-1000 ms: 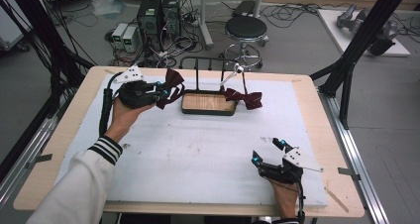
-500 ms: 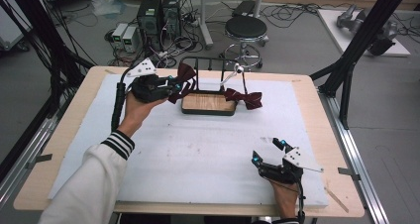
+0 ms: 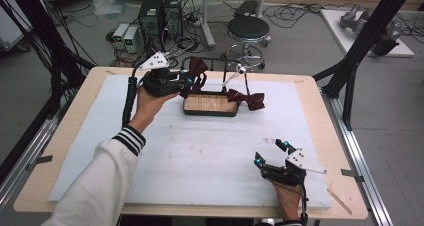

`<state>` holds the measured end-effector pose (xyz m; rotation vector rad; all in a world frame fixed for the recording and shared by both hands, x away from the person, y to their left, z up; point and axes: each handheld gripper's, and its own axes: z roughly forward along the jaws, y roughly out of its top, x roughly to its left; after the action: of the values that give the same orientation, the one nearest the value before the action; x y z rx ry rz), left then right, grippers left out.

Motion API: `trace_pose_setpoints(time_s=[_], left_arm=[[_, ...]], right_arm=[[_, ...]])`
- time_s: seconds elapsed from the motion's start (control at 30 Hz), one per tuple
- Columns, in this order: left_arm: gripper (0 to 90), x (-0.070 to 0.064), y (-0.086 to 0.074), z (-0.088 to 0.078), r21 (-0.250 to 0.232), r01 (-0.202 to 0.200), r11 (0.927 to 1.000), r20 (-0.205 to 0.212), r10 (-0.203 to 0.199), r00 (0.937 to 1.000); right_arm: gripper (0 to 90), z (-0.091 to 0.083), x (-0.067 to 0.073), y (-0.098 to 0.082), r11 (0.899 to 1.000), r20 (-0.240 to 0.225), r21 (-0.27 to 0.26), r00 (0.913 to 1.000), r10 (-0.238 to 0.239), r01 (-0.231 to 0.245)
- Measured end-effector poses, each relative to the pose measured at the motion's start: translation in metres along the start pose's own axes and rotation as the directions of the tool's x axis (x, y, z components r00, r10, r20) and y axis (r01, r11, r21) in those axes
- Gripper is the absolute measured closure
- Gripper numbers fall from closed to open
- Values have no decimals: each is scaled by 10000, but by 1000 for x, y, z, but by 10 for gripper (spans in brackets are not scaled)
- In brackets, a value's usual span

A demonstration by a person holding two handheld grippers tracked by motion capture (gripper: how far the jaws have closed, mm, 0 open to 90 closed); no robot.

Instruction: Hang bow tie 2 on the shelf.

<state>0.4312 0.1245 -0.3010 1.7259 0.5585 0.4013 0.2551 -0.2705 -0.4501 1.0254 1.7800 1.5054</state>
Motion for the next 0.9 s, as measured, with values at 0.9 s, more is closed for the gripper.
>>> trace_pose_setpoints(time_s=[0.9], left_arm=[[748, 13, 7, 24, -881, 640, 9941, -1017, -729, 9921]], right_arm=[[113, 0, 0, 0, 10000, 10, 1, 10000, 95, -95]])
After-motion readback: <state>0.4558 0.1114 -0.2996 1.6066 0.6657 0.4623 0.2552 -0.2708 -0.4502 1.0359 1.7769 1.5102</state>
